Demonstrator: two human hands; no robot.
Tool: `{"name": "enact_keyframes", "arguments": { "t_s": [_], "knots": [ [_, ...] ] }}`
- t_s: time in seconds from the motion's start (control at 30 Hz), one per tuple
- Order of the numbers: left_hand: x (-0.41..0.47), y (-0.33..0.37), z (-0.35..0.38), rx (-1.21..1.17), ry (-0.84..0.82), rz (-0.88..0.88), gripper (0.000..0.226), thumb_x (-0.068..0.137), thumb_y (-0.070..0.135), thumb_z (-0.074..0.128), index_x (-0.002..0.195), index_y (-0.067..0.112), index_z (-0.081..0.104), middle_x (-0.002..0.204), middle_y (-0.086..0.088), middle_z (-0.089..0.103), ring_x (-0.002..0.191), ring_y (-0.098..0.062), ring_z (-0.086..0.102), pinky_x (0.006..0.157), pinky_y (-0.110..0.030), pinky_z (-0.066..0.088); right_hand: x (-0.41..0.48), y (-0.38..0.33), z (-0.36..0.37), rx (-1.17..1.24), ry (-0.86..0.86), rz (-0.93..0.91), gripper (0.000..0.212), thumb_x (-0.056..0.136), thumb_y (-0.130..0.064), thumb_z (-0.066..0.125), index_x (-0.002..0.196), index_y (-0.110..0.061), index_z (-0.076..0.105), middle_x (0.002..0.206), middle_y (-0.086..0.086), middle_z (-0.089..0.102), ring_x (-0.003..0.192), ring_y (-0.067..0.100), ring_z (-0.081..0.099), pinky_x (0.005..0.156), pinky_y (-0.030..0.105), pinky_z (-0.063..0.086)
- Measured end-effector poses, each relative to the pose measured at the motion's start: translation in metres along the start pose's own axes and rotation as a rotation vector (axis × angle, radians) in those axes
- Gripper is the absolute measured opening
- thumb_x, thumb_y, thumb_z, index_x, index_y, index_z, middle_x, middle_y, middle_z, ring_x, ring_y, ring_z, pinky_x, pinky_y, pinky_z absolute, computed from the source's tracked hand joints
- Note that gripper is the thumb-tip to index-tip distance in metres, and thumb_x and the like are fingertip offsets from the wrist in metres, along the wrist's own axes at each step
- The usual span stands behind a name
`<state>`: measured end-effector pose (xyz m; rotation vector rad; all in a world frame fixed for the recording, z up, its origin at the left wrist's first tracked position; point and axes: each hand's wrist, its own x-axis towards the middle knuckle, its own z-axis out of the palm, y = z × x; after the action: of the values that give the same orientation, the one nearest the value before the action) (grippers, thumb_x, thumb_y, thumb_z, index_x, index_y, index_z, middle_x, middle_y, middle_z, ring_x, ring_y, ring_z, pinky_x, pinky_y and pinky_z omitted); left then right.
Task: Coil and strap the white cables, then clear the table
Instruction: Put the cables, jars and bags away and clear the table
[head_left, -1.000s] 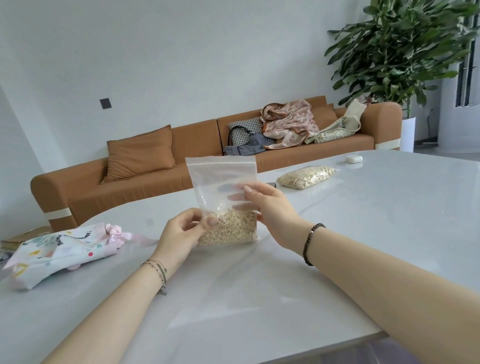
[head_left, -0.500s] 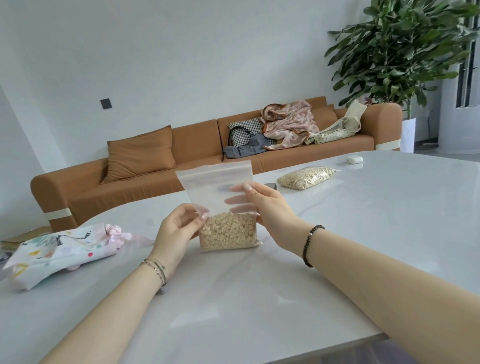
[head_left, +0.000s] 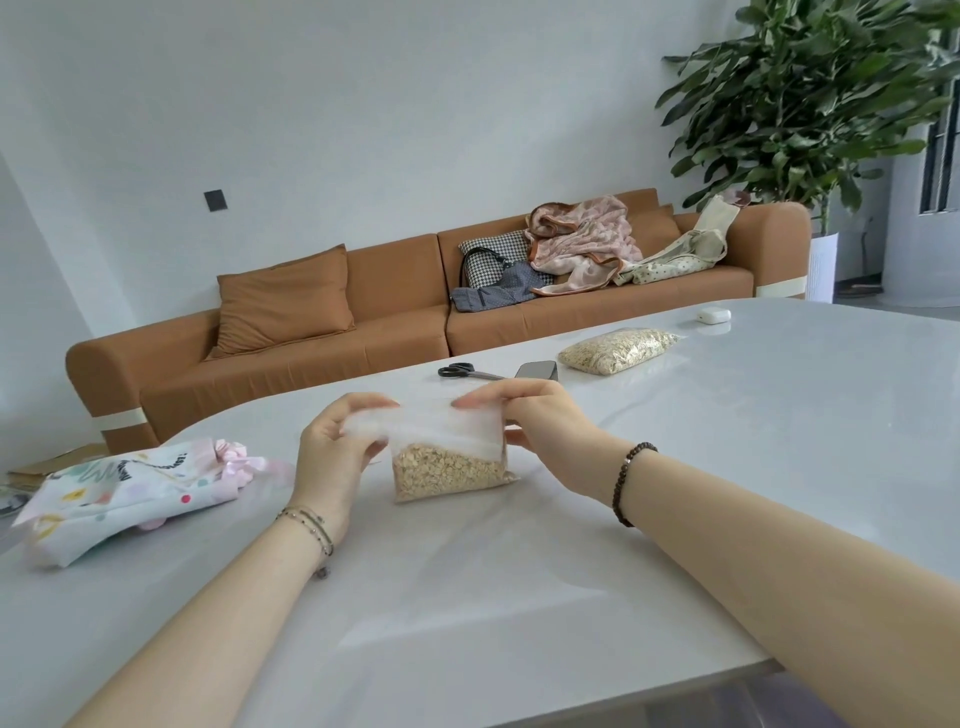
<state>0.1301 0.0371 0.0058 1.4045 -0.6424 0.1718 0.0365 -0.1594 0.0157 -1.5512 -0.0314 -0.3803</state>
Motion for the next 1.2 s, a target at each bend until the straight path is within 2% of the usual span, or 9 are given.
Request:
{"name": "enact_keyframes", "arguments": {
  "t_s": [0.2,0.33,0.5,0.6,0.7,0.77,0.83,1.03,1.2],
  "knots": [
    [-0.005,0.006,0.003,-0.044,-0.102,-0.103,0.042,0.088,0.016,0.04,0.061,0.016,0.072,0.099,0.005,0.068,0.1,-0.007,0.06,0.085,-0.028,0.038,-0.002,-0.003,-0.001,0.055,-0.013,0.094,0.032,0.084,-0.005,0.04,0.075,-0.007,0.071,0.093,0.009,0.069,0.072,0.018,0.061,0.067,0.026,0.051],
    [-0.01,0.012,0.005,0.098,-0.078,-0.098,0.031,0.085,0.038,0.068,0.103,0.013,0.077,0.1,0.007,0.075,0.106,-0.001,0.062,0.1,-0.024,0.039,-0.001,0.005,-0.001,-0.109,-0.057,-0.008,0.018,0.09,-0.009,0.065,0.099,-0.02,0.076,0.09,0.005,0.066,0.077,0.013,0.065,0.074,0.025,0.054],
    [-0.004,0.0,0.0,0.091,-0.245,-0.292,0.075,0.081,0.018,0.081,0.144,0.04,0.046,0.141,0.011,0.042,0.138,0.003,0.029,0.112,-0.026,0.025,0.008,0.02,-0.011,-0.044,-0.067,-0.026,0.084,0.076,-0.003,0.082,0.142,-0.039,0.043,0.107,0.018,0.068,0.101,0.031,0.07,0.097,0.034,0.052],
    [-0.001,-0.006,-0.003,0.15,-0.352,-0.295,0.056,0.082,0.02,0.081,0.132,0.027,0.058,0.133,0.009,0.059,0.133,-0.001,0.047,0.104,-0.017,0.036,0.003,0.021,-0.007,-0.1,-0.118,-0.026,0.052,0.076,-0.012,0.082,0.123,-0.017,0.061,0.098,0.003,0.076,0.095,0.022,0.07,0.079,0.023,0.055],
    [-0.004,-0.011,0.0,0.314,-0.384,-0.257,0.058,0.071,0.044,0.089,0.12,0.026,0.065,0.114,0.003,0.074,0.115,-0.012,0.065,0.102,-0.039,0.051,0.0,0.025,-0.001,-0.391,-0.096,-0.047,0.069,0.057,-0.036,0.095,0.114,-0.024,0.06,0.106,-0.008,0.074,0.103,0.01,0.068,0.087,0.03,0.055],
    [-0.009,-0.01,0.002,0.393,-0.357,-0.27,0.058,0.064,0.05,0.092,0.113,0.032,0.066,0.108,0.007,0.073,0.105,-0.01,0.067,0.087,-0.036,0.058,0.0,0.026,-0.001,-0.496,-0.057,-0.039,0.071,0.058,-0.031,0.095,0.116,-0.025,0.056,0.109,-0.009,0.071,0.104,0.008,0.065,0.092,0.032,0.053],
    [-0.018,-0.002,0.004,0.406,-0.333,-0.26,0.047,0.068,0.032,0.092,0.103,0.033,0.062,0.101,0.015,0.07,0.098,-0.005,0.064,0.079,-0.019,0.052,-0.006,0.022,-0.001,-0.496,-0.033,-0.049,0.065,0.062,-0.021,0.093,0.115,-0.023,0.056,0.11,-0.008,0.069,0.106,0.008,0.063,0.093,0.03,0.051],
    [-0.048,0.017,0.004,0.445,-0.293,-0.223,0.042,0.064,0.01,0.091,0.093,0.031,0.069,0.097,0.013,0.075,0.101,-0.009,0.068,0.097,-0.031,0.053,-0.037,0.016,0.004,-0.329,-0.1,-0.089,0.057,0.054,-0.017,0.09,0.102,-0.003,0.064,0.098,0.012,0.074,0.088,0.018,0.068,0.081,0.043,0.056],
    [-0.097,0.052,-0.003,0.365,-0.367,-0.188,0.039,0.066,-0.009,0.085,0.08,0.022,0.067,0.076,0.019,0.07,0.077,0.003,0.063,0.078,-0.019,0.049,-0.097,-0.006,0.014,-0.364,-0.083,-0.114,0.049,0.046,-0.023,0.09,0.079,-0.01,0.056,0.069,-0.001,0.058,0.065,0.011,0.047,0.06,0.028,0.039]
  ]
}}
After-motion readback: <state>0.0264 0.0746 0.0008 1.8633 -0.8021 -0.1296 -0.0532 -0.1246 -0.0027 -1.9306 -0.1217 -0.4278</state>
